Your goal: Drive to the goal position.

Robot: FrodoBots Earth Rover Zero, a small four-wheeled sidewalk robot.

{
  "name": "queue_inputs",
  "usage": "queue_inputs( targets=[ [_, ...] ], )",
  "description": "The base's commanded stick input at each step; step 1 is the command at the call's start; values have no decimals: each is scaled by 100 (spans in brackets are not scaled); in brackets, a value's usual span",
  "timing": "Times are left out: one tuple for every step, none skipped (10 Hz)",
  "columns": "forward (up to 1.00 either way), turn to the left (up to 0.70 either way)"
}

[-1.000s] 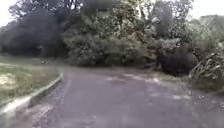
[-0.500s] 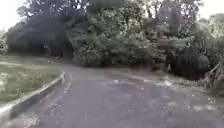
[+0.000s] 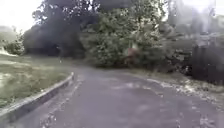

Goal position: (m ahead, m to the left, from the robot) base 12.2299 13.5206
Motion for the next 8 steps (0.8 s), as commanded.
queue_inputs(
  targets=[
    [100,0],
    [100,0],
    [100,0],
    [100,0],
    [100,0],
    [100,0],
    [100,0],
    [100,0]
  ],
)
